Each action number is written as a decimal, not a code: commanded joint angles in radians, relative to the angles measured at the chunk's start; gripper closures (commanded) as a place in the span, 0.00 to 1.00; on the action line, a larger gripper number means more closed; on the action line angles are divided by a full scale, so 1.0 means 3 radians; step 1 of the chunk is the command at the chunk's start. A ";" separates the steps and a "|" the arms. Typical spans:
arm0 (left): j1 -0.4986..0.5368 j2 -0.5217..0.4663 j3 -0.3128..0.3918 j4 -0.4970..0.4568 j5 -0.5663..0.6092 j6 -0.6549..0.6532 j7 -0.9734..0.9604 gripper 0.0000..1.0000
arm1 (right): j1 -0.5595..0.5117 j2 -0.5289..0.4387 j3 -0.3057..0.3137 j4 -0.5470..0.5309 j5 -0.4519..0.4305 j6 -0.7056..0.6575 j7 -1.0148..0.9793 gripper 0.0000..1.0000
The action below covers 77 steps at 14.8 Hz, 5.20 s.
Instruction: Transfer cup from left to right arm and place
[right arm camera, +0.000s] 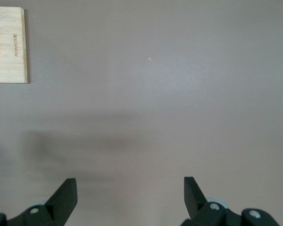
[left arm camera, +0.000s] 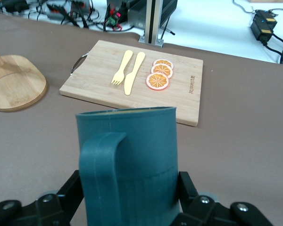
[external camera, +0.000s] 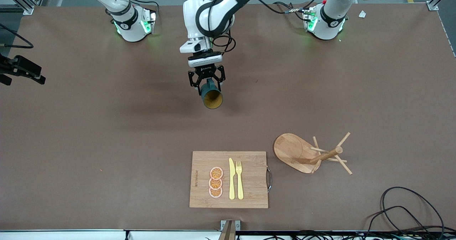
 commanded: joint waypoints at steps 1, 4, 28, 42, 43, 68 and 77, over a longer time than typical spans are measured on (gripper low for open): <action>-0.0195 0.0346 0.0035 0.0060 0.0569 -0.0323 -0.0359 0.58 | -0.0054 -0.0071 0.0037 -0.0050 0.0035 -0.0004 -0.0036 0.00; -0.0323 0.0658 0.0030 0.0065 0.1015 -0.0590 -0.0692 0.58 | -0.0054 -0.0071 0.0037 -0.0045 0.0035 -0.0004 -0.0036 0.00; -0.0666 0.0507 -0.0128 0.0270 0.0229 -0.1270 -0.0514 0.00 | -0.0044 -0.0071 0.0037 -0.0045 0.0035 -0.0009 -0.0035 0.00; 0.0586 -0.0961 -0.0139 0.0300 -0.1831 -0.0964 0.2675 0.00 | -0.0003 -0.0066 0.0047 -0.0004 0.0035 -0.0009 -0.0005 0.00; 0.0709 -0.0997 -0.0139 0.0311 -0.2010 -0.0964 0.2839 0.00 | -0.0003 -0.0066 0.0047 -0.0004 0.0035 -0.0009 -0.0010 0.00; 0.3226 -0.2040 0.0346 0.0474 -0.3903 -0.1930 0.6808 0.00 | 0.0166 -0.0077 0.0047 -0.0045 0.0045 -0.0096 0.0036 0.00; 0.3169 -0.2311 0.0715 0.0444 -0.3903 -0.2027 0.7212 0.00 | 0.0599 -0.0158 0.0058 -0.0224 0.0045 -0.0173 0.0786 0.00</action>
